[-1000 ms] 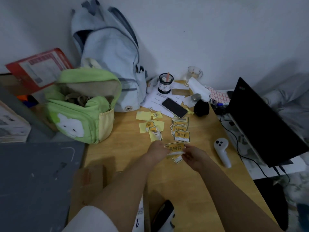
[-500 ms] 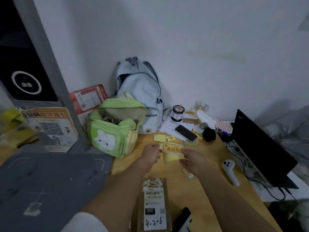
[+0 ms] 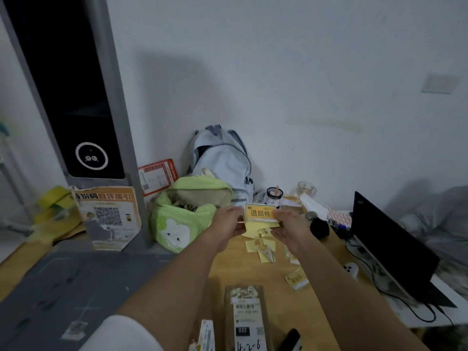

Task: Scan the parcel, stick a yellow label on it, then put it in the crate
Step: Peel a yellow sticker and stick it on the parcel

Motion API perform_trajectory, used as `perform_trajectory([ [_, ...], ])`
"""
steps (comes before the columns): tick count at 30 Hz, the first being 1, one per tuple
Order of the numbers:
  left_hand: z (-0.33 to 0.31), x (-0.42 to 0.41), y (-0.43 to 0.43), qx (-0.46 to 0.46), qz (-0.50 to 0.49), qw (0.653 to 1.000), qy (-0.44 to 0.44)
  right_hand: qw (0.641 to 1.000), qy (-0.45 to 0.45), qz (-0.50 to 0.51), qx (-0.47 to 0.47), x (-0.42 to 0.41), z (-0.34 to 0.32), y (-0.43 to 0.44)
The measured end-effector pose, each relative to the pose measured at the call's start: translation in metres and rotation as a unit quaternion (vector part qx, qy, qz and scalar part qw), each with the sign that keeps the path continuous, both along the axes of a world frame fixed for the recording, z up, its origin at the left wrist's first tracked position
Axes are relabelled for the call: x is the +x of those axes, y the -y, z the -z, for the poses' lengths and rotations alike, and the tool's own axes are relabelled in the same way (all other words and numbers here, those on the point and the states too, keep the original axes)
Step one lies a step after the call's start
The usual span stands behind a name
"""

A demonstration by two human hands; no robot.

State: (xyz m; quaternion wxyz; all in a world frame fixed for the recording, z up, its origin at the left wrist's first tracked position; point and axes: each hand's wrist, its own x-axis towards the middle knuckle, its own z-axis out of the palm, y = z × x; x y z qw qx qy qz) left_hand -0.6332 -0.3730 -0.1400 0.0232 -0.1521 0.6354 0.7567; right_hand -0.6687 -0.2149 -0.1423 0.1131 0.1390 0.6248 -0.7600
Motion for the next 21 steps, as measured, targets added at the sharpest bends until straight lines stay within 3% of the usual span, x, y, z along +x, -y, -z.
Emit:
perform_trajectory([
  [13, -0.01, 0.032, 0.019, 0.085, 0.077, 0.993, -0.006, 0.992, 0.033, -0.083, -0.094, 0.027, -0.016, 0.011],
  [21, -0.006, 0.032, 0.024, 0.038, -0.047, 0.998, 0.007, 0.952, 0.016, -0.141, -0.273, 0.035, -0.038, 0.011],
])
